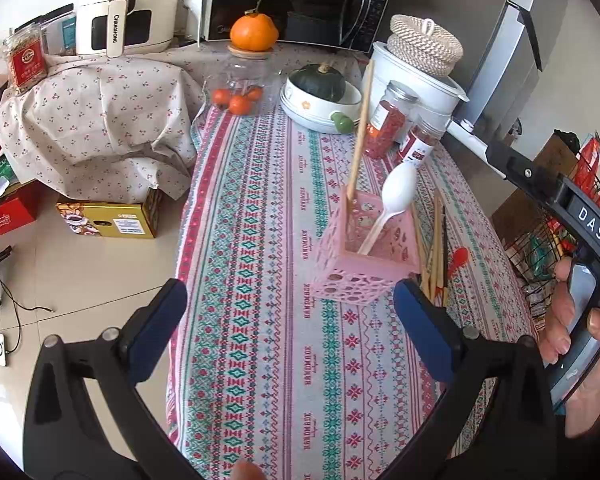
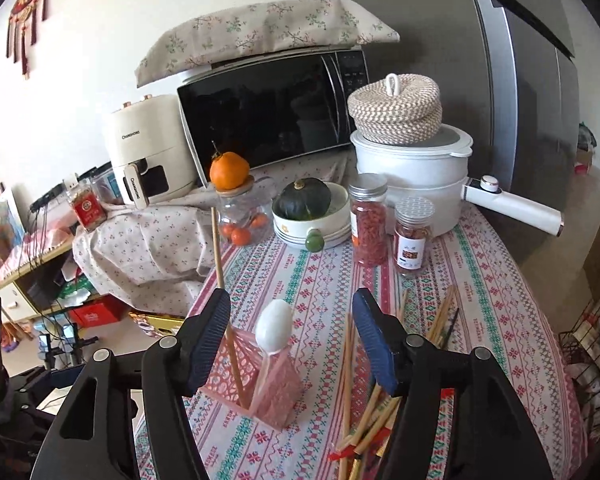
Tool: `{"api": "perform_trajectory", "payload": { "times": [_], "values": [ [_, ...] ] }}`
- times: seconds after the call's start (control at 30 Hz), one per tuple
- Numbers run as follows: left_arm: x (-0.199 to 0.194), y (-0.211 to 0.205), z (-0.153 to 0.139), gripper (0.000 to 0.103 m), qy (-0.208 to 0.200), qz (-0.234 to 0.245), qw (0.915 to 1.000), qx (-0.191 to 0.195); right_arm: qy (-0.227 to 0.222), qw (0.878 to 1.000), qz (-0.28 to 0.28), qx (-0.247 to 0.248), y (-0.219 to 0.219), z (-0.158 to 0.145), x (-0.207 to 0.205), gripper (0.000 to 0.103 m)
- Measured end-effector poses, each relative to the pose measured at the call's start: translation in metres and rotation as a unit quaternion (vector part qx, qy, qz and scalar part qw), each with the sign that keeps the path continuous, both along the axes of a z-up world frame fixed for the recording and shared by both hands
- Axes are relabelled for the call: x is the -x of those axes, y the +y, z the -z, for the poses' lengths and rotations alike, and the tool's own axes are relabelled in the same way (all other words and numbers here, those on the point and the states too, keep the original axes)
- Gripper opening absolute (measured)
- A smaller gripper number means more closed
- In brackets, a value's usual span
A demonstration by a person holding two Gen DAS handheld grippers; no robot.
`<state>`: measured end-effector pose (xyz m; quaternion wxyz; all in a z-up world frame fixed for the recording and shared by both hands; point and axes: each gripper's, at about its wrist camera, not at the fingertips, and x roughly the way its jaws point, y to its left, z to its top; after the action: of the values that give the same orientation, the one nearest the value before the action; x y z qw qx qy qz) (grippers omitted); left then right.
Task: Organize utensils
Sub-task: 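Drop the chopstick into the basket with the left tool while the right tool places the white spoon in it, then grasp another wooden chopstick from the pile with the left tool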
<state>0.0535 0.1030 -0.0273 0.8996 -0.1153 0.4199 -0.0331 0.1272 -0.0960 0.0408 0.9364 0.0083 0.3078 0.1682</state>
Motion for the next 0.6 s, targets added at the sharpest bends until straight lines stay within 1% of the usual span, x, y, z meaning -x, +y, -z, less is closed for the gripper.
{"api": "perform_trajectory", "payload": {
  "times": [0.17,0.27,0.47,0.6],
  "values": [
    [0.008,-0.025,-0.011,0.102,-0.031,0.028,0.9991,0.001,0.050,0.998,0.030,0.014,-0.040,0.001,0.007,0.069],
    [0.010,-0.041,-0.015,0.102,-0.037,0.048,0.9982,-0.002,0.086,0.995,0.051,0.022,-0.066,0.004,0.007,0.069],
    [0.005,-0.079,-0.016,0.102,-0.021,0.098,0.9949,-0.011,0.145,0.985,0.088,0.042,-0.111,0.015,0.010,0.070],
    [0.001,-0.109,-0.019,0.102,0.004,0.137,0.9904,-0.019,0.187,0.976,0.110,0.018,-0.141,0.026,0.006,0.070]
  ]
}}
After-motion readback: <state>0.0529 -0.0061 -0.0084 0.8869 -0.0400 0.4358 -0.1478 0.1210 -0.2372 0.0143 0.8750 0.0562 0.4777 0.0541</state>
